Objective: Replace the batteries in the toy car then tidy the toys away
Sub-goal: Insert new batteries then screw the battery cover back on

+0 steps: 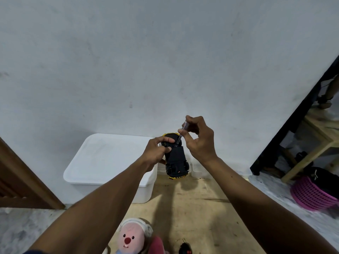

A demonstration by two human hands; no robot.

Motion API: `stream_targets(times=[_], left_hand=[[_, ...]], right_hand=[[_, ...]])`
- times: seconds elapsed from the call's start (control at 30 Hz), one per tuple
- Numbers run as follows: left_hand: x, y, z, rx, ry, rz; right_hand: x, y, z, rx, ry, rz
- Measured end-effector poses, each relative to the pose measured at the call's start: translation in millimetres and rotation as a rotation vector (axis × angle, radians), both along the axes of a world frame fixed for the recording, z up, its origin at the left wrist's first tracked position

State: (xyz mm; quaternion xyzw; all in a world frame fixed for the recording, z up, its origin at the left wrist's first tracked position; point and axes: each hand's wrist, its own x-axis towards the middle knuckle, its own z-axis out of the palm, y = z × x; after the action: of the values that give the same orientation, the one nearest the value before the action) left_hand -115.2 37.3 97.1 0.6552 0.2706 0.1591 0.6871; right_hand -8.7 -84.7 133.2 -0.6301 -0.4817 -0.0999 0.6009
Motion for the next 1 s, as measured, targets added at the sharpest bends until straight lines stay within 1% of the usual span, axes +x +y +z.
stream_targets(times=[0.07,0.2,0.33,0.47,0.53,0.67,0.8,0.9,1.0], left_hand=[[-0.2,-1.1,1.4,0.001,-0.004,-0.004],[-1.4,1.5,4.5,-0.004,0.001,0.002],[-3.2,3.5,5.4,-0.002,0.011,0.004],[-4.6,7.7,4.3,-0.012,0.013,0.020],[-3.6,7.9,5.4,-0.009,0.013,0.018],[-1.8,5.2,7.4,-0.001,0.010,0.010],[-2.3,3.2,7.8,0.003,0.006,0.003],[-2.4,1.7,7.8,-0.007,0.001,0.001],[-2.4,1.6,7.9,-0.014,-0.002,0.006]], right_hand=[[1.1,0.1,-0.9,0.020,-0.006,-0.005],[2.2,-3.7,0.3,-0.029,0.103,0.058],[6.9,-3.8,-2.6,-0.005,0.059,-0.042],[5.1,-7.4,0.1,-0.037,0.067,0.054],[2.4,-6.1,1.0,-0.038,0.092,0.044],[1.4,-2.0,-0.4,-0.024,0.030,0.036],[-0.7,-0.1,0.9,-0.065,0.065,0.076],[1.0,1.7,-0.9,-0.009,0.025,0.009],[2.6,-0.7,-0.2,-0.012,0.041,0.039]])
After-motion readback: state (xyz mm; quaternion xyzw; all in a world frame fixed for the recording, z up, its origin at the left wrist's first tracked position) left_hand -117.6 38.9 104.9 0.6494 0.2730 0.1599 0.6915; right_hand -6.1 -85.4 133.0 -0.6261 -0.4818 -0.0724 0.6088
